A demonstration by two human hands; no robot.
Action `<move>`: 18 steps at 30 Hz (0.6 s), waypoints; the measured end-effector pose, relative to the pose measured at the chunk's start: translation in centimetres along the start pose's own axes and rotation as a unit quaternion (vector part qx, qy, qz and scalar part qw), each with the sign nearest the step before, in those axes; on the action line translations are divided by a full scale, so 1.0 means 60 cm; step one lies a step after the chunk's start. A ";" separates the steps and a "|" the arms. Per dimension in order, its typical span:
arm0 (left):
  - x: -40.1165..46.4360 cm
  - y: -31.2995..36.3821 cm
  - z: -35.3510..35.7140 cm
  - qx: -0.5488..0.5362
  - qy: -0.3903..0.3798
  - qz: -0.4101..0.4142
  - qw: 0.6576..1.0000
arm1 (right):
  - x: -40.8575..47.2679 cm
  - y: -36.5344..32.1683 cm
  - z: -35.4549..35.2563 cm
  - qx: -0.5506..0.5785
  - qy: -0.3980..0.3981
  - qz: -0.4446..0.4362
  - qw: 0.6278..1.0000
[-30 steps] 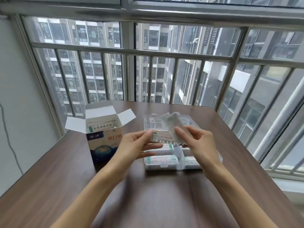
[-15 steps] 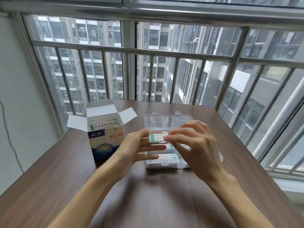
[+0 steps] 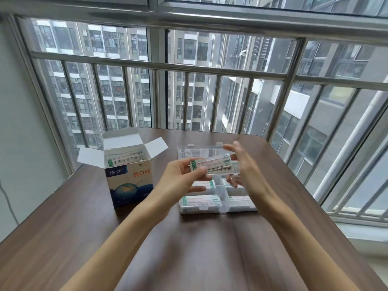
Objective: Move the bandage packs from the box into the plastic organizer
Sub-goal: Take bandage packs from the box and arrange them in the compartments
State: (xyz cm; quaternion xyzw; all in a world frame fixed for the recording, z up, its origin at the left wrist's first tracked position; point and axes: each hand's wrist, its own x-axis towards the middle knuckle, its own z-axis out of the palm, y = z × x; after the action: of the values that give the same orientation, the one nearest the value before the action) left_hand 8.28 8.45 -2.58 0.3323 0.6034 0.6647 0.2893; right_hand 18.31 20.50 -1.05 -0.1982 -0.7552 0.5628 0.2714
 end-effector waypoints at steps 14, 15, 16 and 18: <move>0.066 -0.008 0.080 0.447 -0.061 0.119 0.884 | -0.013 0.036 -0.142 -0.207 -0.056 0.028 0.976; 0.064 -0.005 0.082 0.490 -0.063 0.125 0.861 | -0.011 0.039 -0.145 -0.228 -0.065 0.027 0.971; 0.063 -0.003 0.084 0.524 -0.069 0.130 0.839 | -0.009 0.043 -0.148 -0.246 -0.076 0.025 0.966; 0.061 0.001 0.086 0.577 -0.080 0.140 0.800 | -0.003 0.045 -0.145 -0.283 -0.100 0.020 0.954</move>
State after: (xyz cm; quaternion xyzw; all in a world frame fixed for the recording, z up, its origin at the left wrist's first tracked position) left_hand 10.11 14.44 -1.94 0.5707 0.7970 0.1975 -0.0051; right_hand 23.97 27.65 -1.78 -0.2244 -0.9028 0.3481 0.1155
